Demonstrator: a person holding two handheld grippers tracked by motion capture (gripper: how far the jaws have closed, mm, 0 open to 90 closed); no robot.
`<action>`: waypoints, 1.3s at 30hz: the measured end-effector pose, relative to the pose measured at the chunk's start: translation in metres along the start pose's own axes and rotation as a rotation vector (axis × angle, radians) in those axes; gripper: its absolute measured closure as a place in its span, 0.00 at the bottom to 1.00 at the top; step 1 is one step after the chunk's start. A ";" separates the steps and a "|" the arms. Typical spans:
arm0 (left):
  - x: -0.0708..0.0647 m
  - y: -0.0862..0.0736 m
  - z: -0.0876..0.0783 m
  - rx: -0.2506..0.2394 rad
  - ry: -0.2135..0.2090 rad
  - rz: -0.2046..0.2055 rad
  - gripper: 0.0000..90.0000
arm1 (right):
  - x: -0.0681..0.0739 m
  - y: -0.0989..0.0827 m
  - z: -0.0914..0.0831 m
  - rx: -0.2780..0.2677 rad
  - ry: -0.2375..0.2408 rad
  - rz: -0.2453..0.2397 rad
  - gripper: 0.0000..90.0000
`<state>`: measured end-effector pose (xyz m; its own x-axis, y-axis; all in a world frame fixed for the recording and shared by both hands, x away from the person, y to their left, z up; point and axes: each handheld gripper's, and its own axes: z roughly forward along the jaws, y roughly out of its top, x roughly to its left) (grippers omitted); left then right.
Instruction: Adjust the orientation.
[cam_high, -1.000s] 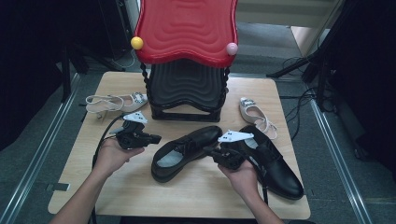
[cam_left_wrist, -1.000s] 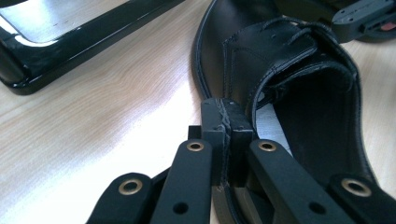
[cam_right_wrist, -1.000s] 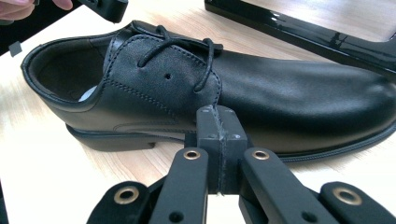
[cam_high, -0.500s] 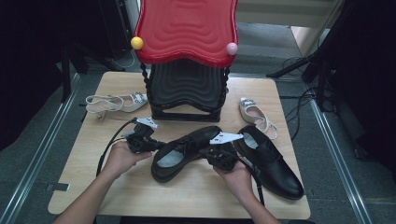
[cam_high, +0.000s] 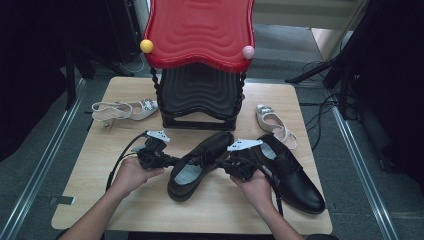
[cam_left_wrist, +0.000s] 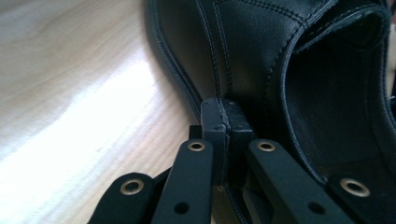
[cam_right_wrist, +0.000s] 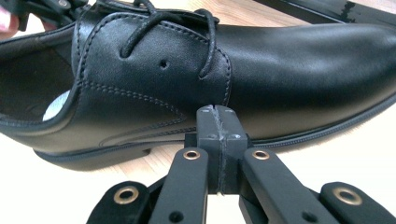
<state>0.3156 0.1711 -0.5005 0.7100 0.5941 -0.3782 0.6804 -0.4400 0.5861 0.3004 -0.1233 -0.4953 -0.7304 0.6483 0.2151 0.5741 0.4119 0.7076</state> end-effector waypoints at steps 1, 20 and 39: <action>-0.001 -0.001 0.000 0.001 -0.006 -0.006 1.00 | 0.000 0.000 0.000 0.004 0.001 0.005 1.00; -0.039 -0.007 0.020 0.001 -0.053 0.026 1.00 | -0.020 0.007 -0.008 0.051 0.004 0.087 1.00; -0.055 -0.002 0.039 -0.004 -0.110 0.029 0.97 | -0.031 0.010 -0.014 0.052 -0.049 0.079 1.00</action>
<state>0.2825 0.1129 -0.5091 0.7451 0.5033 -0.4376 0.6588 -0.4530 0.6007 0.3237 -0.1486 -0.4856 -0.6636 0.7103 0.2349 0.6488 0.3902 0.6533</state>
